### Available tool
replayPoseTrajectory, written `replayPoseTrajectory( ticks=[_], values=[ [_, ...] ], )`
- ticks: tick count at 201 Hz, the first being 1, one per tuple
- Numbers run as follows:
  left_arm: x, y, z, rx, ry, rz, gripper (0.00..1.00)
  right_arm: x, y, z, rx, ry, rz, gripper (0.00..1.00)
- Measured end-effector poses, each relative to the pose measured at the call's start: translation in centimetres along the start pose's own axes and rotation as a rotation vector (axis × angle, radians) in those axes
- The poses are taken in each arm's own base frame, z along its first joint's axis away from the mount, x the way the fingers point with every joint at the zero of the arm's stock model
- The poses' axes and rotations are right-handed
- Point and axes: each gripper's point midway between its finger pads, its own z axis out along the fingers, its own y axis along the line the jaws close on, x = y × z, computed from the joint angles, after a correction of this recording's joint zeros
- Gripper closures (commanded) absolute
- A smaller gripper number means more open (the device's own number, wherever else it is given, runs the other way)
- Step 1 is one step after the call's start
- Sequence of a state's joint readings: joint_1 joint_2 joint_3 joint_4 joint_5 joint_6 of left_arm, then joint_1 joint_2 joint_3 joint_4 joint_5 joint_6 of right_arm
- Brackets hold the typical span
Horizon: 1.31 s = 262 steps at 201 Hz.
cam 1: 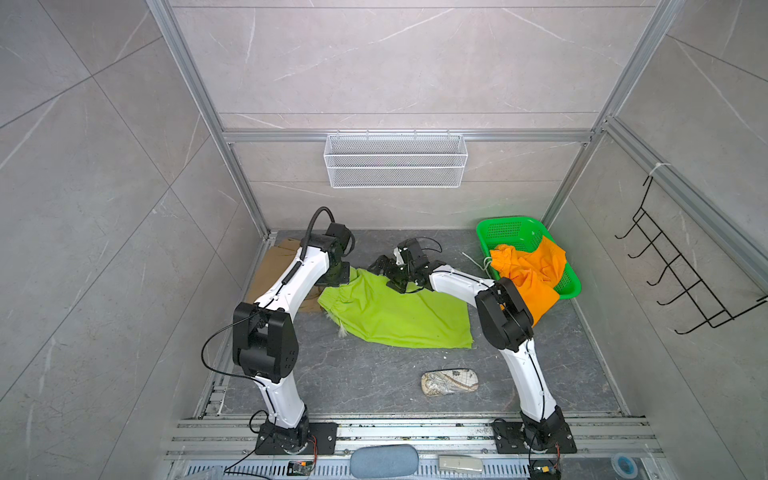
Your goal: Fold and stack the shorts
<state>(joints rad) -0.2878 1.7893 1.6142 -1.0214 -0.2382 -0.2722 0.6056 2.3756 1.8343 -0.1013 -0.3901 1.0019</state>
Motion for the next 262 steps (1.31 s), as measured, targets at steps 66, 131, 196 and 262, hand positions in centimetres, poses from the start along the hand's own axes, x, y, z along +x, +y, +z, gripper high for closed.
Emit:
replayPoseTrajectory(
  ticks=[66, 131, 196, 262],
  values=[
    [-0.4, 1.8, 0.1, 0.046, -0.006, -0.074, 1.0, -1.6, 1.6, 2.8, -0.021, 0.035, -0.083, 0.01],
    [-0.6, 1.4, -0.2, 0.083, -0.016, -0.082, 1.0, 2.1, 4.0, -5.3, -0.008, 0.06, -0.145, 0.01],
    [-0.8, 0.9, -1.5, 0.129, -0.042, -0.093, 1.0, 13.0, 3.4, -4.8, -0.047, 0.167, -0.142, 0.01],
    [-0.8, 1.0, -2.6, 0.14, -0.064, -0.096, 1.0, 13.9, 0.5, -2.2, -0.005, 0.178, -0.121, 0.01]
  ],
)
